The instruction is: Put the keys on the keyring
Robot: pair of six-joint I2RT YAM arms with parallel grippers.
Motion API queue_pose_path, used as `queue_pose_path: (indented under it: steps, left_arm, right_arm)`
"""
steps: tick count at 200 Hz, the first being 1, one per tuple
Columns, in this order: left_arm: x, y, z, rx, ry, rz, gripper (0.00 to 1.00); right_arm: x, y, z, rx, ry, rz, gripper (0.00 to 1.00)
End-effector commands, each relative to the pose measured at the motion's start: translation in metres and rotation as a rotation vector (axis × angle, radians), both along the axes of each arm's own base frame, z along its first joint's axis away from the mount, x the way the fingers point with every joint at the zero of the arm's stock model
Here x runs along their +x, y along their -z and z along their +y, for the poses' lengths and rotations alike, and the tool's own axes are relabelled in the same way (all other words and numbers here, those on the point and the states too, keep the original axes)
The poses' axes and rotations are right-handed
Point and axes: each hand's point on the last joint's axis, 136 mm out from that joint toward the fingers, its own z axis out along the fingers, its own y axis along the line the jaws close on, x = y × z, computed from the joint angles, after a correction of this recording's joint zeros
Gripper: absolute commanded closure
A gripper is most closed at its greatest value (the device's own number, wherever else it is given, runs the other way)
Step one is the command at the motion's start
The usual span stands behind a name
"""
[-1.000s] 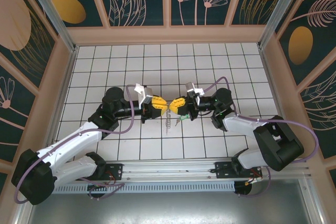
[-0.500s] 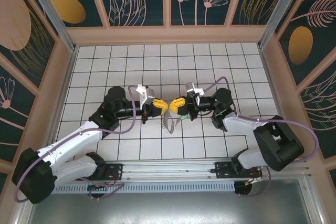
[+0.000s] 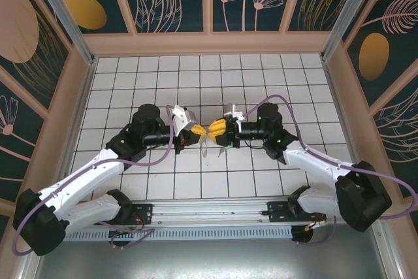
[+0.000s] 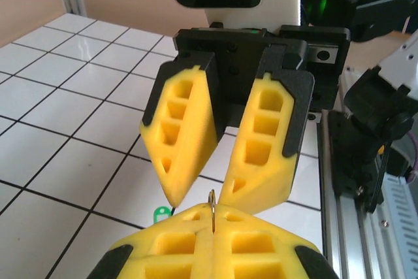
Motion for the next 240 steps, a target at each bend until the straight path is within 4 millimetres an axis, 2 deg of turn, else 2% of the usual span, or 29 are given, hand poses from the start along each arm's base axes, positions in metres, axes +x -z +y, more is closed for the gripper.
queue_pose_path:
  steps: [1, 97, 207, 216, 232, 240]
  left_arm:
    - [-0.005, 0.002, -0.001, 0.072, 0.018, -0.031, 1.00]
    - [-0.005, 0.022, 0.003, 0.218, -0.004, -0.027, 1.00]
    - [-0.027, 0.012, -0.002, 0.170, 0.102, -0.043, 1.00]
    - [-0.028, 0.012, -0.002, 0.168, 0.103, -0.044, 1.00]
    - [-0.029, 0.011, -0.002, 0.163, 0.109, -0.047, 1.00]
    - [-0.029, 0.010, -0.003, 0.160, 0.111, -0.048, 1.00]
  right_arm:
    - [0.001, 0.003, 0.002, -0.055, 0.018, -0.026, 0.75]
    - [-0.021, 0.001, 0.008, -0.092, -0.025, -0.059, 0.79]
    - [-0.027, -0.001, 0.010, -0.084, -0.061, -0.052, 0.84]
    - [-0.028, -0.001, 0.011, -0.083, -0.065, -0.052, 0.87]
    - [-0.028, 0.000, 0.011, -0.086, -0.065, -0.055, 1.00]
    - [-0.027, 0.000, 0.010, -0.087, -0.062, -0.057, 1.00]
